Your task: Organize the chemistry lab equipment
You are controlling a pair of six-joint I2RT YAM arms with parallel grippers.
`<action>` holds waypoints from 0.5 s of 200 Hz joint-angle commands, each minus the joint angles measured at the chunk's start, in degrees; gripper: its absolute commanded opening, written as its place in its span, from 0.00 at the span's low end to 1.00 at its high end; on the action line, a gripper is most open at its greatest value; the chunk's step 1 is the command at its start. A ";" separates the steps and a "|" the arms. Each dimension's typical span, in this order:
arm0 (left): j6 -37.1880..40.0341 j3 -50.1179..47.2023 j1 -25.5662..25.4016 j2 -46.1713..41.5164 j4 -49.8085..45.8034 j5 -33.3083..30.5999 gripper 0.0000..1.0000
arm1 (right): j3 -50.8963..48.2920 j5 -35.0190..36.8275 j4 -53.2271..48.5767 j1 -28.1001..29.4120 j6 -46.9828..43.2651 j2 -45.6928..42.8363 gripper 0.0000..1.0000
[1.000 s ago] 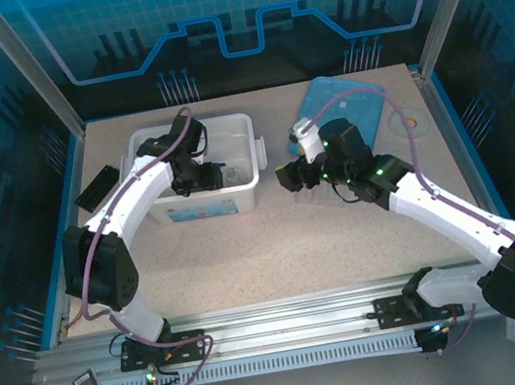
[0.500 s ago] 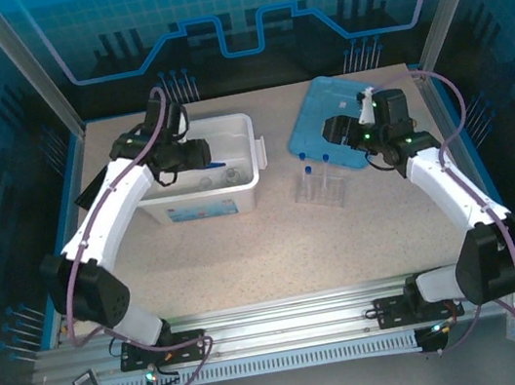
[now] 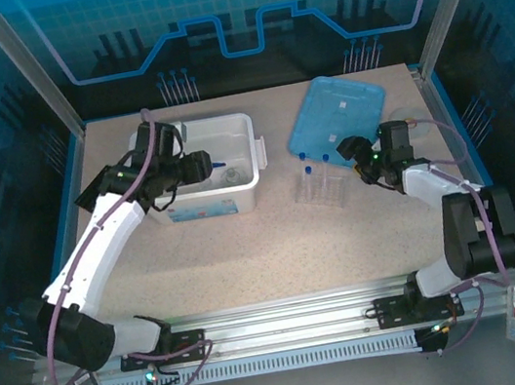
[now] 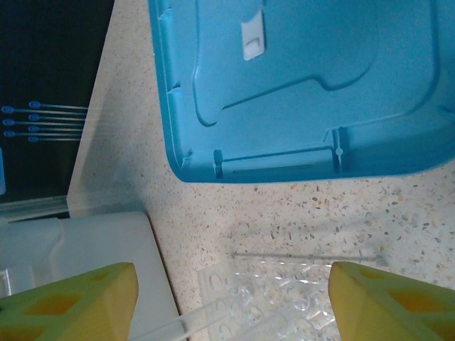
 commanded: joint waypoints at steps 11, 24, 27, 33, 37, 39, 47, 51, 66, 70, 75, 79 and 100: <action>-0.18 -3.79 -0.36 -3.00 2.26 1.22 0.60 | -1.08 -0.31 6.71 -1.34 6.13 2.77 0.72; -0.08 -4.74 -0.36 -3.46 2.43 1.11 0.60 | -1.43 -0.57 7.58 -1.46 7.13 3.82 0.72; -0.08 -4.95 -0.36 -3.56 2.46 1.07 0.60 | -1.56 -0.66 7.82 -1.46 7.28 4.08 0.72; 0.01 -5.16 -0.36 -3.71 2.48 0.97 0.60 | -1.70 -0.77 8.31 -1.41 7.69 4.51 0.72; 0.09 -5.30 -0.40 -3.80 2.57 0.82 0.60 | -1.87 -0.79 8.61 -1.45 8.06 4.75 0.72; 0.10 -5.32 -0.39 -3.83 2.55 0.81 0.60 | -1.95 -0.87 8.75 -1.41 8.15 4.80 0.72; 0.19 -5.56 -0.36 -3.93 2.68 0.70 0.60 | -2.24 -0.83 9.13 -1.43 8.62 5.18 0.72; 0.27 -5.61 -0.36 -3.93 2.71 0.62 0.60 | -2.33 -0.76 9.20 -1.38 8.76 5.29 0.72; 0.44 -5.59 -0.33 -3.77 2.74 0.69 0.60 | -2.82 -0.61 9.27 -1.37 9.20 5.25 0.72; 0.45 -5.60 -0.36 -3.69 2.72 0.64 0.60 | -2.97 -0.50 9.27 -1.37 9.27 5.16 0.72; 0.45 -5.59 -0.38 -3.67 2.75 0.69 0.60 | -3.18 -0.45 9.27 -1.37 9.32 4.99 0.72; 0.45 -5.66 -0.36 -3.63 2.80 0.61 0.60 | -3.37 -0.39 9.27 -1.29 9.43 4.84 0.72; 0.37 -5.68 -0.36 -3.49 3.23 0.79 0.60 | -4.38 -0.05 8.91 -1.28 9.71 4.26 0.72</action>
